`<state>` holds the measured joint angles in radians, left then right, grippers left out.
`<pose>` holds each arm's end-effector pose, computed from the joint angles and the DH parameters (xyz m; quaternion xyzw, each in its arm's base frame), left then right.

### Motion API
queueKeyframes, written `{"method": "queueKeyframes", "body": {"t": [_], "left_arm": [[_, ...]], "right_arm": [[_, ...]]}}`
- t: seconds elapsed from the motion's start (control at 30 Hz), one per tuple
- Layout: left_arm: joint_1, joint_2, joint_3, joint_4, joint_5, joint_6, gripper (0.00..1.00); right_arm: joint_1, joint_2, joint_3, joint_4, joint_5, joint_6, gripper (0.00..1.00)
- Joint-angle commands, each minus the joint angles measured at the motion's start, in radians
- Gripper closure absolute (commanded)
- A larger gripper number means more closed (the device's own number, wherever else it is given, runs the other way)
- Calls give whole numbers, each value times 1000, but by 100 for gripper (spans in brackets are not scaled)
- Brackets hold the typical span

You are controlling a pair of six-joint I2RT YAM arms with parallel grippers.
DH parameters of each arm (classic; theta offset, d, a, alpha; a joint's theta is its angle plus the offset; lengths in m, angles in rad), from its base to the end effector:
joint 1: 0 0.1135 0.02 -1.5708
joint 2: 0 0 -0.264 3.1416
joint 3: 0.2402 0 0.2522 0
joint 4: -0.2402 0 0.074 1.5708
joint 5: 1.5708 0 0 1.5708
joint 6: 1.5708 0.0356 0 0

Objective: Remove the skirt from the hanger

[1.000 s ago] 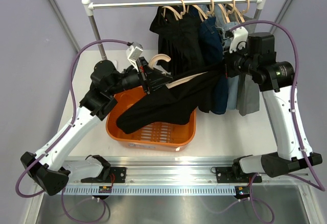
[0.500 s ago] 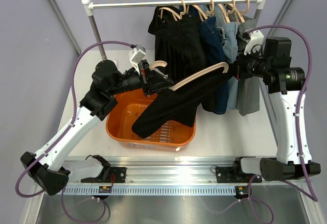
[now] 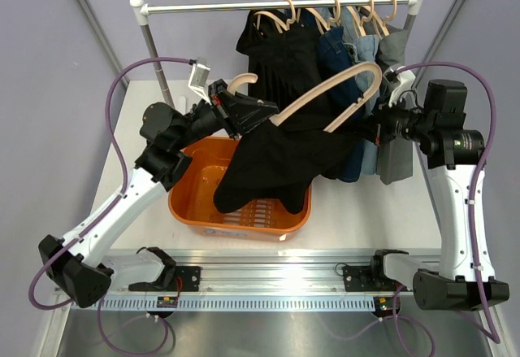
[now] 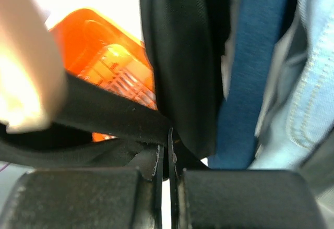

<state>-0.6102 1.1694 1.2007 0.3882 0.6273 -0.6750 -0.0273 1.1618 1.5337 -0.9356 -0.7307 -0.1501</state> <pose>0.1960 -0.1625 0.4660 0.2419 0.5259 -0.6126 0.5381 0.2070 0.0181 0.4469 -0.2223 0.8059 0.2718 0.4766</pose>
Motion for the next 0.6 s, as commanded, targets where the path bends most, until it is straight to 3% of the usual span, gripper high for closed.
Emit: {"method": "queueKeyframes", "body": {"t": [0.0,0.37,0.57], "left_arm": [[-13,59,10,354,-138,-158,100],[-115,242,76,555,-340,-273,100],[-138,292,97,627,-370,-320,100]], "right_arm": [[-14,-50,-21,102,-113,13,100],[-14,-131,-54,311,-276,204,100],[-14,-139,-58,233,-213,106,100]]}}
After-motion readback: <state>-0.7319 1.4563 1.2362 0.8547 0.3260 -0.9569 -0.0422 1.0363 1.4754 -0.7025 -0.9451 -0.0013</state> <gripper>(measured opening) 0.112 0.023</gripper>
